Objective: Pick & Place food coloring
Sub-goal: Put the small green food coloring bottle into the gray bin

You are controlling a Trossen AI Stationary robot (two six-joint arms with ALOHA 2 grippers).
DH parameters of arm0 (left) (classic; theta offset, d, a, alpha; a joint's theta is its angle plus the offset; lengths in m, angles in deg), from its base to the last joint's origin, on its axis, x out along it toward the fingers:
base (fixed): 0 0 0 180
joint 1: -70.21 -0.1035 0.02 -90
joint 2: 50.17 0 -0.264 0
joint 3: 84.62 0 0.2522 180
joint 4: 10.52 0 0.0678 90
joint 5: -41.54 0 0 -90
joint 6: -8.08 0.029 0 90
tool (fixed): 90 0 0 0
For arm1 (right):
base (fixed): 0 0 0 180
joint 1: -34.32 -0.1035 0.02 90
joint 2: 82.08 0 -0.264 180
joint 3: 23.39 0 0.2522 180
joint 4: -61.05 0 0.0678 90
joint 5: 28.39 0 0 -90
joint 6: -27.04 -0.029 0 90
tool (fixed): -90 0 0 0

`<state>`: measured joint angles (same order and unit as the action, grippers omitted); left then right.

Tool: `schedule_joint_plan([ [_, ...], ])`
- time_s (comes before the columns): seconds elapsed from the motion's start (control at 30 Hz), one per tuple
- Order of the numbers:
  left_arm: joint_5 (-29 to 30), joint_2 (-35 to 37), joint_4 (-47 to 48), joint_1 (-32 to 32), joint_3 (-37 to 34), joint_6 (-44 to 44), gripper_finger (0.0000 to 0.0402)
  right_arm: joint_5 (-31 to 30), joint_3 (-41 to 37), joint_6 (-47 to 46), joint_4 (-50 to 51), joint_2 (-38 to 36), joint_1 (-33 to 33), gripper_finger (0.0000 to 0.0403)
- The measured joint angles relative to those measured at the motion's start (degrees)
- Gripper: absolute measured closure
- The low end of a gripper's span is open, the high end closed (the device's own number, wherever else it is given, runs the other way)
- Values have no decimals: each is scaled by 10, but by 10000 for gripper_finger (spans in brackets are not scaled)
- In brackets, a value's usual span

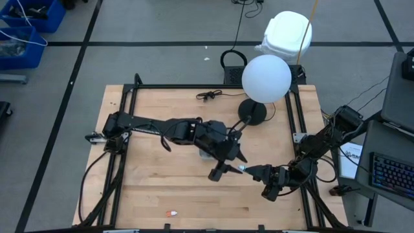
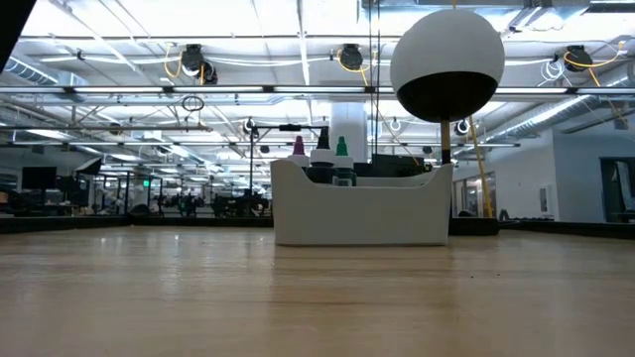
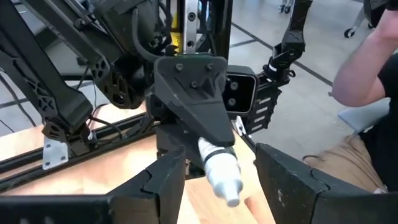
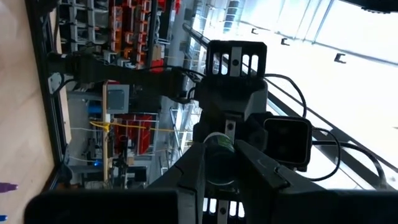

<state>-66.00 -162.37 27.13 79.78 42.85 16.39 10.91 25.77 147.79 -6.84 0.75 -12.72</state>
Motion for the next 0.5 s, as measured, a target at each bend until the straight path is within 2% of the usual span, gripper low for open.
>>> schedule_joint_plan([
  [0.5, 0, 0, 12, 0, 0, -12, 207, 22, 0, -8, -18, 0, 0, 342],
])
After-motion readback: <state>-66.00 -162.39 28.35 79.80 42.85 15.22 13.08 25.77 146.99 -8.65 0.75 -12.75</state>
